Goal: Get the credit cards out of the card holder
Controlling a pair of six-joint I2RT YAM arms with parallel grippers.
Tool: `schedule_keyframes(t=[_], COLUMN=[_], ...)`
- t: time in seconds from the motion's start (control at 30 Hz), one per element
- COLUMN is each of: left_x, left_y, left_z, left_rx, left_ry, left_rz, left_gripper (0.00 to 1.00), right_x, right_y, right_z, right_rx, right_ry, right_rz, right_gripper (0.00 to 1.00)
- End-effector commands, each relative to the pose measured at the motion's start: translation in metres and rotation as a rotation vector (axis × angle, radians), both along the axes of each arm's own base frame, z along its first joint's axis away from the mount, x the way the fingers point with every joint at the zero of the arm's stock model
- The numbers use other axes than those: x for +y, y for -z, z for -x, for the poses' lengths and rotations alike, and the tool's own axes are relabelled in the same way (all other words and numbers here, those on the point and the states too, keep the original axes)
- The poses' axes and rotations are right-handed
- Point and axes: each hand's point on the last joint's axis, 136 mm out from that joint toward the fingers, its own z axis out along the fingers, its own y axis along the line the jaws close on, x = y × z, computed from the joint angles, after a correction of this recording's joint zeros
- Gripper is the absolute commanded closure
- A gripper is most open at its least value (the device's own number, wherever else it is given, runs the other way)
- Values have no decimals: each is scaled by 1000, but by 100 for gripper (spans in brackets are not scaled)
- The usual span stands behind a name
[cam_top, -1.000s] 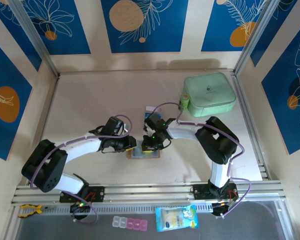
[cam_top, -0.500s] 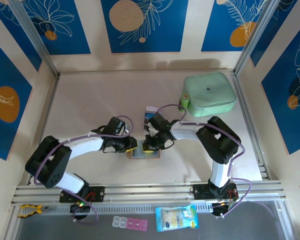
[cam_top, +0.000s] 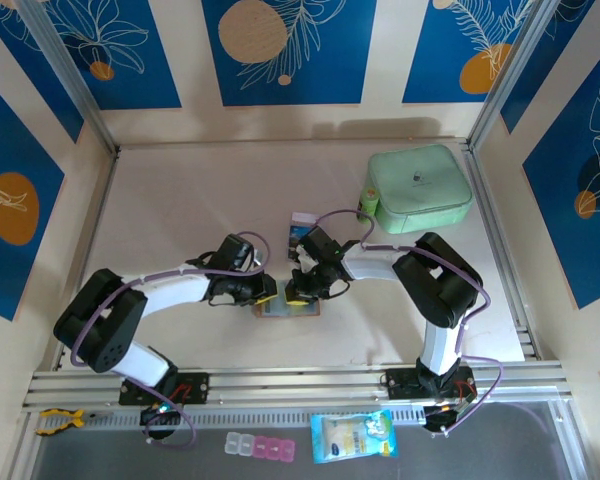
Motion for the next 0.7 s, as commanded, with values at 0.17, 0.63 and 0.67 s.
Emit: schedule_keyframes(t=[0.17,0.63,0.67], left_x=[-11,-23,-25], left_y=[-16,-36,-36], left_z=[-4,-5,-4], left_rx=[-19,-44,-42], left_ry=[10,35,38], left_rz=[42,66,65], left_gripper=[76,75,75], right_x=[-5,-17,-19], right_y=[-19,-55,-56], right_z=[6,-4,-4], right_rx=[-12,-101,-104], right_ry=[-1,25,29], right_rz=[14,18,17], right_gripper=[81,80,79])
